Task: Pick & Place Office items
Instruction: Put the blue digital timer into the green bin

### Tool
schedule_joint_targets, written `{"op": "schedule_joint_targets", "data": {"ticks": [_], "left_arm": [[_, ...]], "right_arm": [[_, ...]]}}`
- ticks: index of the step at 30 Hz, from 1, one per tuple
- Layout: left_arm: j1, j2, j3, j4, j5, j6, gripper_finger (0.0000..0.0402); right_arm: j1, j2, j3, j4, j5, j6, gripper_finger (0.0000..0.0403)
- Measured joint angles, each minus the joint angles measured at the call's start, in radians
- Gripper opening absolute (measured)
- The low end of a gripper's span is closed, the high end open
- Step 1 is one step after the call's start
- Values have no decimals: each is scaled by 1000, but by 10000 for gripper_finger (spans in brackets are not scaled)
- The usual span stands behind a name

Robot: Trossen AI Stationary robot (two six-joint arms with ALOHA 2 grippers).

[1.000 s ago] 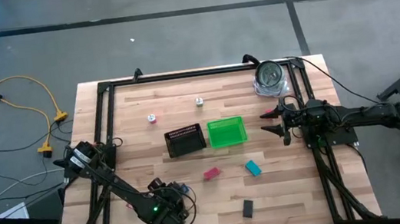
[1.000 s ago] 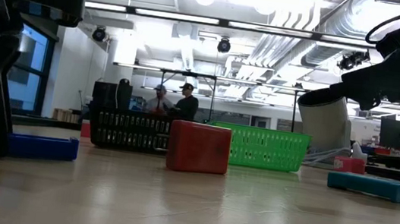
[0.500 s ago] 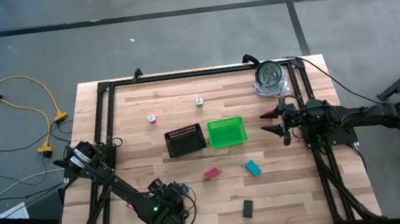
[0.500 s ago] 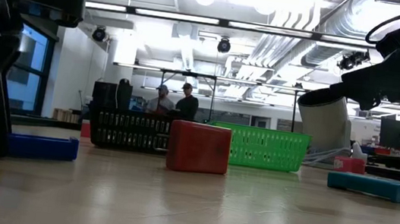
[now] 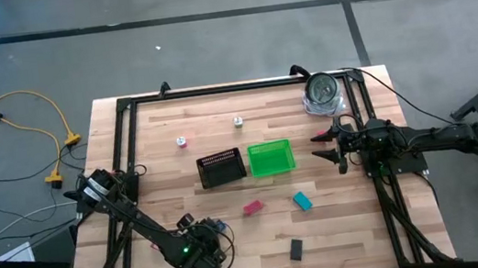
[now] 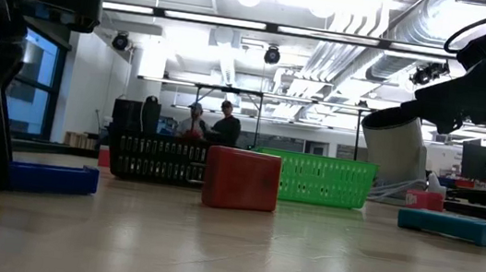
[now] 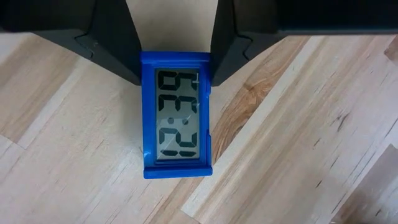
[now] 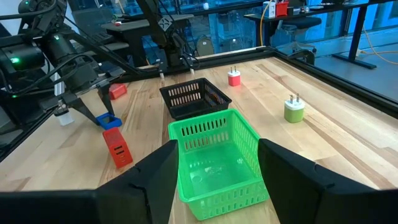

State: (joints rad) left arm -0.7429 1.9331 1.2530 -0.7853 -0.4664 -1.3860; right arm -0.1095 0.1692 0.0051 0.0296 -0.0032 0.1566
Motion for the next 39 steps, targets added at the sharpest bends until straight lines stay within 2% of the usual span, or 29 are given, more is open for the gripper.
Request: {"op": "schedule_joint_targets", "data": {"ticks": [19, 29, 39], "left_arm": [[0, -1, 0, 6, -31, 9, 161], [7, -44, 0, 5, -36, 2, 161], [54, -104, 0, 5, -32, 106, 161]], "right_arm": [[0, 0, 0, 0, 0, 0, 207], [0, 0, 0, 0, 0, 0, 207], [0, 0, 0, 0, 0, 0, 207]]}}
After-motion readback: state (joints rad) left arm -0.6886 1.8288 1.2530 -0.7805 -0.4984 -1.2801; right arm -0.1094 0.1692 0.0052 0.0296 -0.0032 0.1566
